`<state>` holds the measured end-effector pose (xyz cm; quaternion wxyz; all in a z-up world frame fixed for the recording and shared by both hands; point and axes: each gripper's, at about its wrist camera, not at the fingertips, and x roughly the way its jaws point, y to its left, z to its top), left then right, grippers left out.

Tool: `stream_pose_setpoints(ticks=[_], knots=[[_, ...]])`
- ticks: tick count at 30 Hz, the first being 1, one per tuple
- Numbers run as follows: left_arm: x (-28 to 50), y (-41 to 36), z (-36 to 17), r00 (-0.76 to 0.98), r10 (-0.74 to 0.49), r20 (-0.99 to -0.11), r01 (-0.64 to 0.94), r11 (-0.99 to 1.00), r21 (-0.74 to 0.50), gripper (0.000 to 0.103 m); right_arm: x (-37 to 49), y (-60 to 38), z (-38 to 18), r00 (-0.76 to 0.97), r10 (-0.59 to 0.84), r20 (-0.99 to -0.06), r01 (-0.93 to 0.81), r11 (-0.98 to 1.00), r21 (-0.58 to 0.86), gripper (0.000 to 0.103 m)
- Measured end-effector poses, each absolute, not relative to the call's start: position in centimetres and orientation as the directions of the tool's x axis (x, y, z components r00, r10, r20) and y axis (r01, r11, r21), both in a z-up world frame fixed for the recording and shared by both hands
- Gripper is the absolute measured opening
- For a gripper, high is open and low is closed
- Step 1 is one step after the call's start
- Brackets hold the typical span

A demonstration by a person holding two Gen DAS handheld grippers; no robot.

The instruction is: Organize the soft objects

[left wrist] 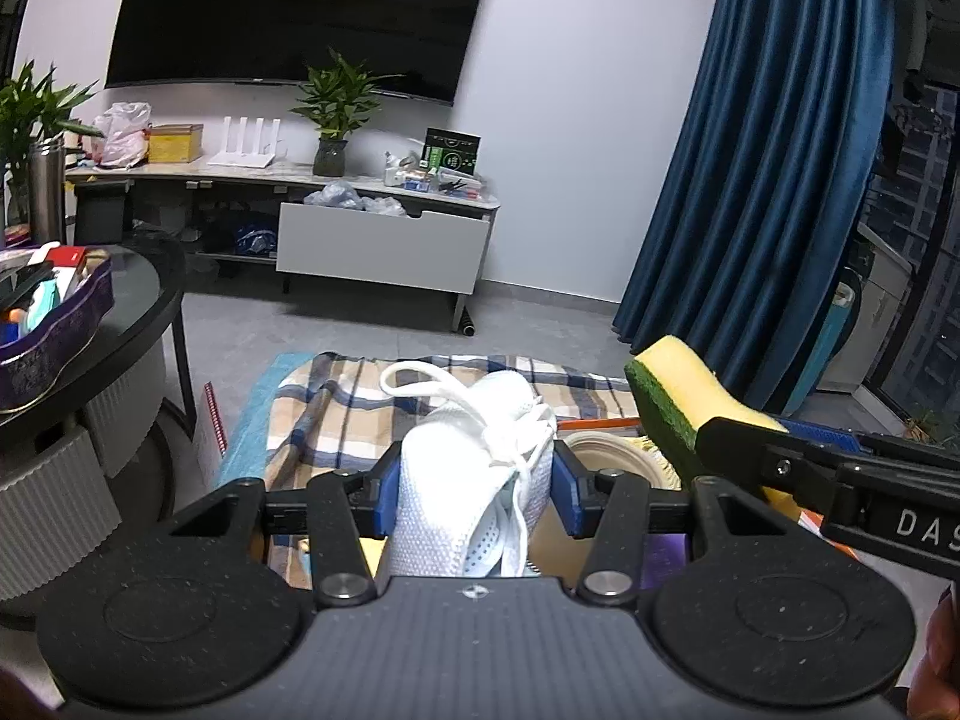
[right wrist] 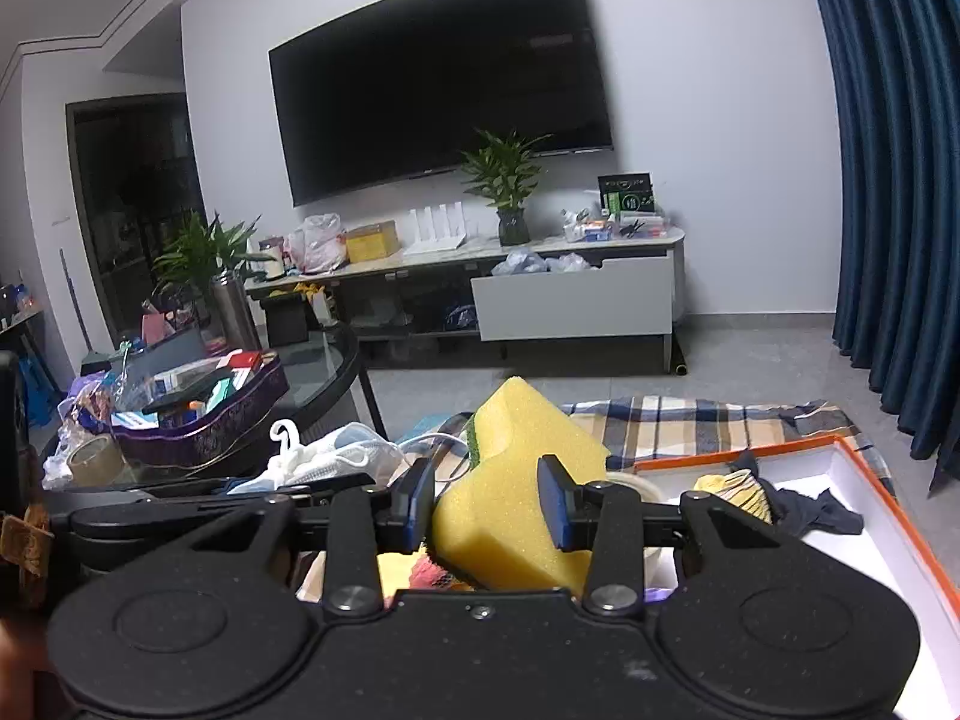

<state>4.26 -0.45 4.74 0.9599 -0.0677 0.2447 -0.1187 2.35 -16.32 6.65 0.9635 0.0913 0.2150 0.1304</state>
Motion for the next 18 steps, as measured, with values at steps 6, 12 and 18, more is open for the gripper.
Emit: stream_pose_setpoints(ticks=[6, 12, 18], knots=[[3.9, -1.7, 4.9, 0.85, -0.27, -0.452, 0.215, 0.962, -0.17, 0.05, 1.8, -17.7, 7.0, 0.884, 0.275, -0.377, -0.195, 0.952, 0.238, 0.047], [3.8, -3.0, 5.1, 0.845, -0.285, -0.453, 0.241, 0.958, -0.153, 0.05, 1.4, -18.8, 7.0, 0.892, 0.259, -0.371, -0.175, 0.953, 0.246, 0.047], [3.8, -4.0, 5.1, 0.838, -0.301, -0.455, 0.264, 0.954, -0.144, 0.05, 1.0, -20.2, 7.0, 0.9, 0.237, -0.367, -0.15, 0.956, 0.251, 0.047]])
